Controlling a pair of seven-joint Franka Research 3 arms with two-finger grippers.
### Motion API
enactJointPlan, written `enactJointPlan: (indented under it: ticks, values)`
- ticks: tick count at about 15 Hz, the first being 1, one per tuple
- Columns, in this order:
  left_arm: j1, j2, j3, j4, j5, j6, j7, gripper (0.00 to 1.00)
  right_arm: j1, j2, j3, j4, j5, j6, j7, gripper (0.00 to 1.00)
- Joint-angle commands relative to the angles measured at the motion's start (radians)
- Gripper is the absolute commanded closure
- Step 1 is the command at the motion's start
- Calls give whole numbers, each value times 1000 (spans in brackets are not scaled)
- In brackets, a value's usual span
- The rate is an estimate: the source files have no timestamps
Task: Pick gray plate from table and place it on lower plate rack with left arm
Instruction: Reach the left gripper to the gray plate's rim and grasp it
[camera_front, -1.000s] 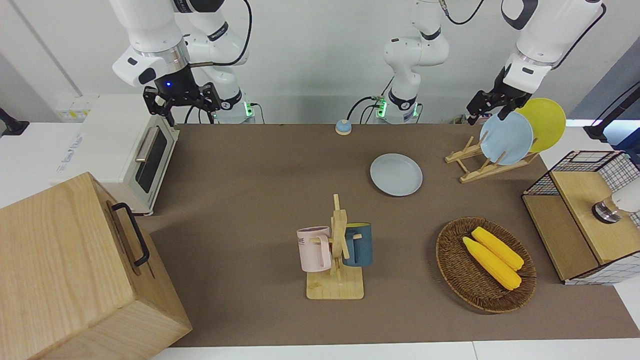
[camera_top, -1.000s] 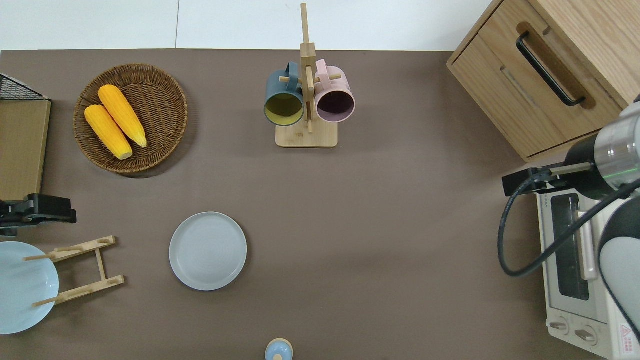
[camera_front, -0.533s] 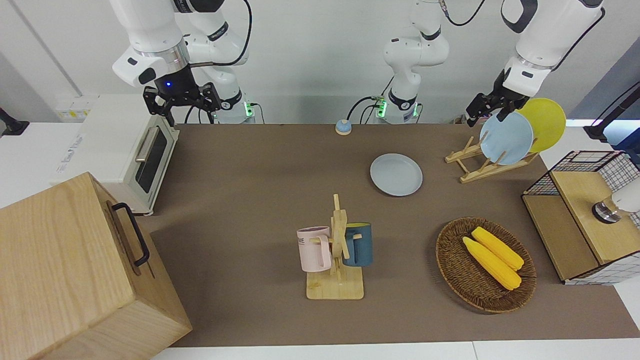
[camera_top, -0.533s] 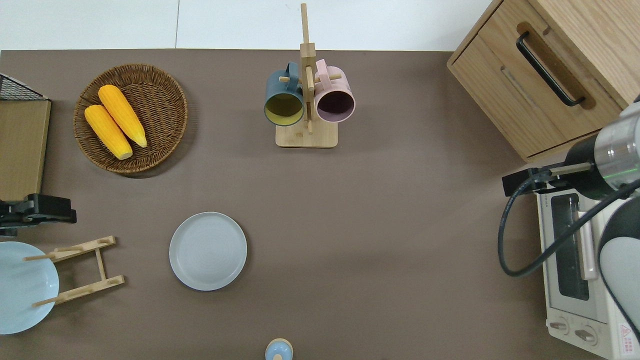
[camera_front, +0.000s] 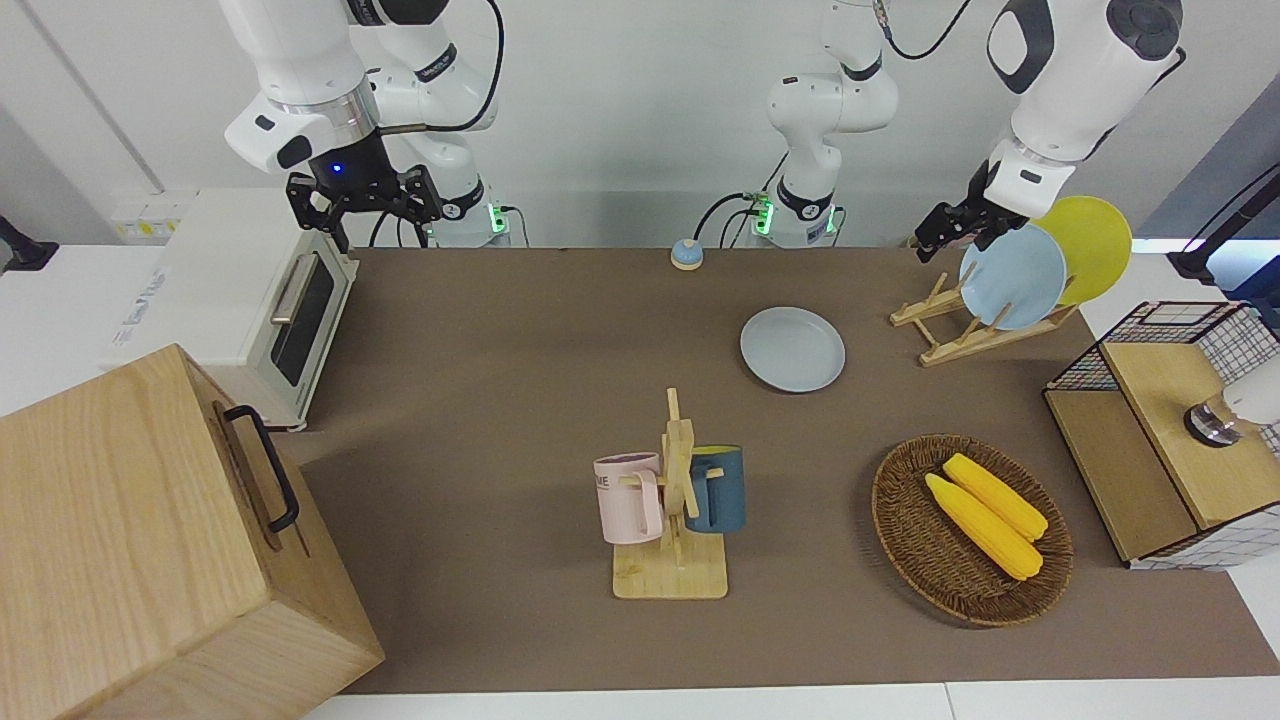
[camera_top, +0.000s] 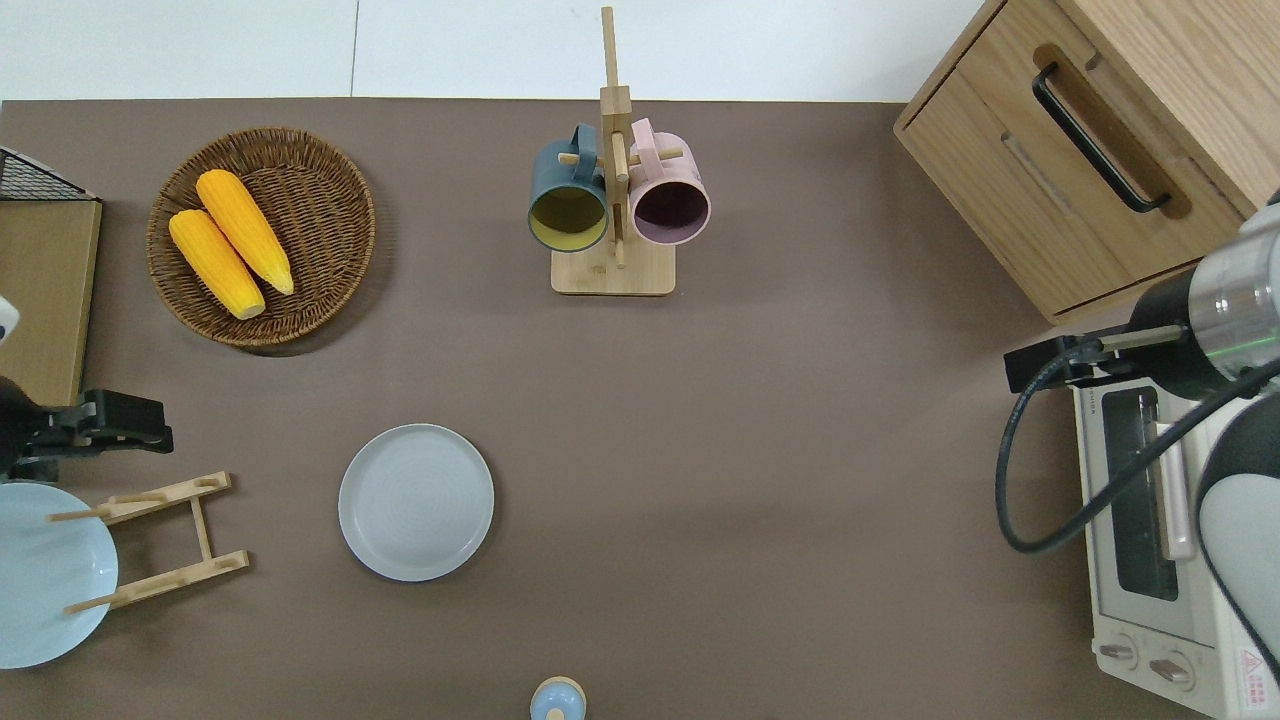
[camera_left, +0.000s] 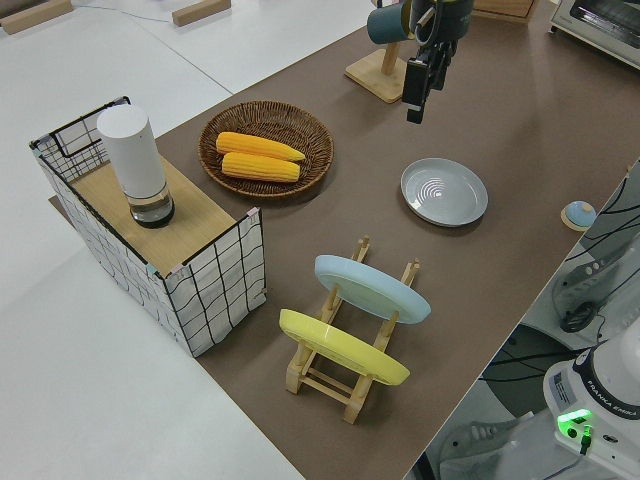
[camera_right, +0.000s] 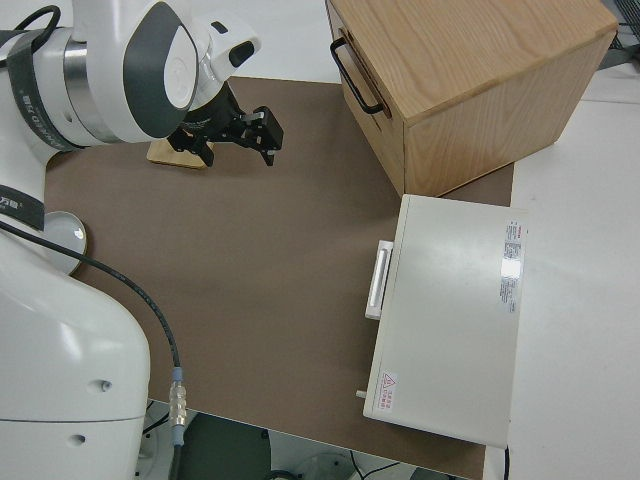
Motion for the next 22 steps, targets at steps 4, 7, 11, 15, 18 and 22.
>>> enactJointPlan:
  ticks: [4,7,11,15,18,22]
  values:
    - [-5,-29,-44,-256,-22,193,-19,7,-19,-1,17,9,-1,-14,12,17]
    - [-2,-29,-56,-362,-65,314,-25,7,-19,-1,17,9,-1,-14,12,17]
    - [-8,-21,-62,-482,-65,440,-24,7,-19,-1,17,9,-1,-13,12,17]
    - [-8,17,-68,-545,-68,524,-27,7,-19,-3,17,9,-1,-14,12,17]
    - [-6,69,-71,-547,-94,566,-44,9,-19,-3,17,9,-1,-14,12,17]
    - [-6,131,-93,-547,-94,603,-96,46,-19,-1,17,9,-1,-14,12,17]
